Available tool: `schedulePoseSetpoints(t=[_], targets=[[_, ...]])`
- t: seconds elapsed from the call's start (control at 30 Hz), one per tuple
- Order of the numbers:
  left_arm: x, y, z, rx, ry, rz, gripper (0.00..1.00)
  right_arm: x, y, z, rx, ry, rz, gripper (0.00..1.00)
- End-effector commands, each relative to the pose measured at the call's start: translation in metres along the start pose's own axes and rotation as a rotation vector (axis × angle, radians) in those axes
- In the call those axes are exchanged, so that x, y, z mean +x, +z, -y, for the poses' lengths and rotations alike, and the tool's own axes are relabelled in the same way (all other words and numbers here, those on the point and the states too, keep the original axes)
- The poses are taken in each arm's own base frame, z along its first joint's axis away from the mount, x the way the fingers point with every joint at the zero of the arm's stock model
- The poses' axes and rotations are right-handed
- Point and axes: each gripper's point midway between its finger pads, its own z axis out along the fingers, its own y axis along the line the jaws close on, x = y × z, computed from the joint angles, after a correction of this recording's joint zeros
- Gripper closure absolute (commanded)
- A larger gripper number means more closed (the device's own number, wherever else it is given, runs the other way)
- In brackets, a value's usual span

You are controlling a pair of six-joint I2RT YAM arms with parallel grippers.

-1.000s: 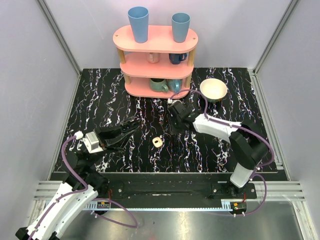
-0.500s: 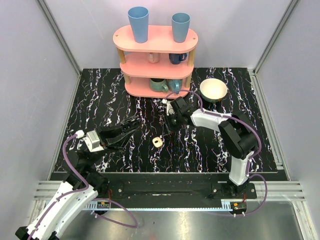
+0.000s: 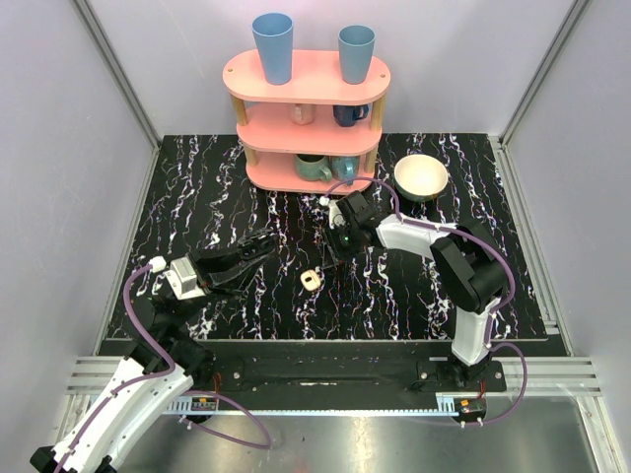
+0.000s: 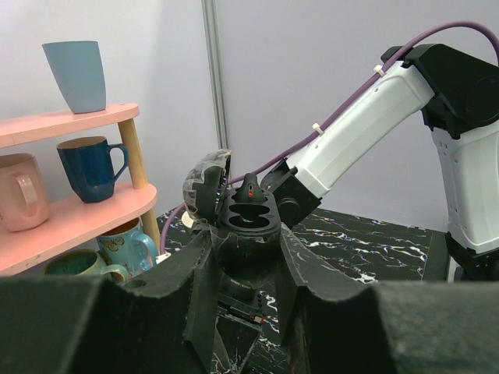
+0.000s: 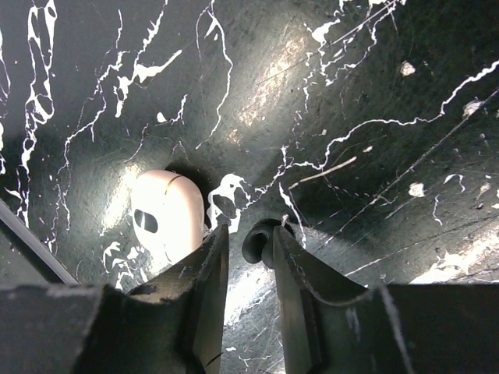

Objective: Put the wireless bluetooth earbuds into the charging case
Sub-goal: Pick up the left earbud from the center of the board.

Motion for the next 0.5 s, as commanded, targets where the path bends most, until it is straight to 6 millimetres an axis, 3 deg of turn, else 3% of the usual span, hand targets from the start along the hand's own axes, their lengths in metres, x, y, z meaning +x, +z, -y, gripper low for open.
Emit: schedulePoseSetpoints(t=[0.0,0.47], targets=[[-0.015,0.002,0.003,0.013,0.01,0.049,1.0,-0.004,0.0,0.008,0.034,-0.017,0.005,0.63],[-0.013,0.004,0.002,0.015,0.006,0.042,1.0,0.01,0.007,0.019,0.065,0.0,-0.032,0.65]])
